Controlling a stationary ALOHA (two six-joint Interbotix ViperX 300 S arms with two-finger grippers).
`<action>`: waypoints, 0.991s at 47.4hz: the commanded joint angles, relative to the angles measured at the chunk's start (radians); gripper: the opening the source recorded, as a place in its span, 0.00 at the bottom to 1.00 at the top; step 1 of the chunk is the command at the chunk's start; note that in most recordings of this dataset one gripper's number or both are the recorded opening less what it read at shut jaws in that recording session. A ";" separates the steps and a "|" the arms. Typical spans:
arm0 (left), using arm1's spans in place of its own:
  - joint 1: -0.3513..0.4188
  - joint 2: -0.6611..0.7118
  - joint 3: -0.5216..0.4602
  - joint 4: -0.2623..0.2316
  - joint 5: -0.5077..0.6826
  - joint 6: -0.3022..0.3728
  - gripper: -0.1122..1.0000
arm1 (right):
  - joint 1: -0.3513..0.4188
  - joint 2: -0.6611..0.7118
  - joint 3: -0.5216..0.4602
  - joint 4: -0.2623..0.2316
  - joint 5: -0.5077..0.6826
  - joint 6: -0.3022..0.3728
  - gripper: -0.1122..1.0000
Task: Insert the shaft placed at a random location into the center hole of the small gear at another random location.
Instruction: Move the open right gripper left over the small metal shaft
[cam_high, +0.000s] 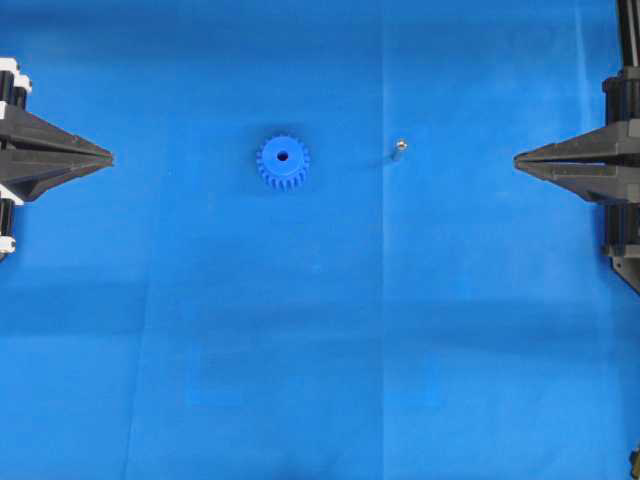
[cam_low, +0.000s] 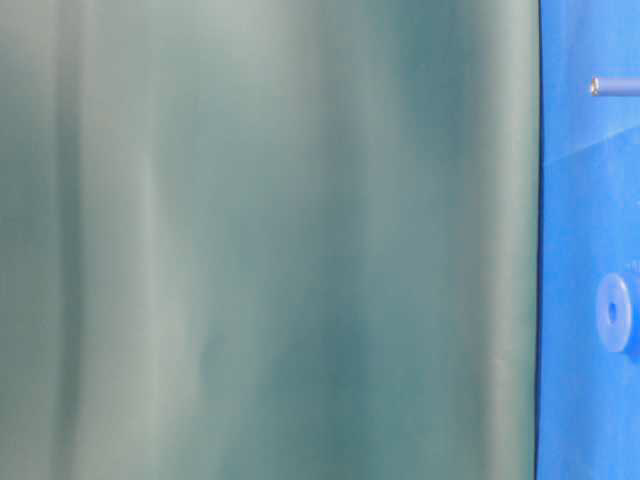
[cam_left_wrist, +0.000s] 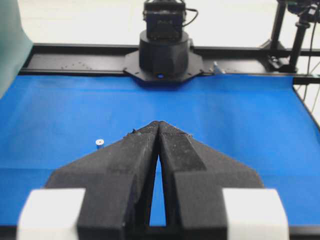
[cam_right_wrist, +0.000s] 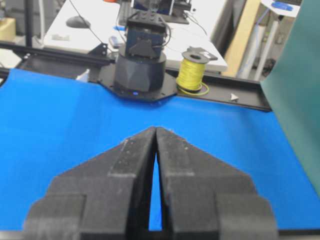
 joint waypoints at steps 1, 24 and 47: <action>-0.015 -0.005 -0.017 0.002 0.025 -0.006 0.10 | -0.003 0.003 -0.025 0.000 -0.008 0.002 0.10; -0.015 -0.014 -0.011 0.002 0.040 -0.008 0.10 | -0.094 0.253 -0.017 0.014 -0.121 0.009 0.06; -0.015 -0.014 0.000 0.003 0.040 -0.012 0.10 | -0.221 0.784 -0.048 0.097 -0.442 0.006 0.79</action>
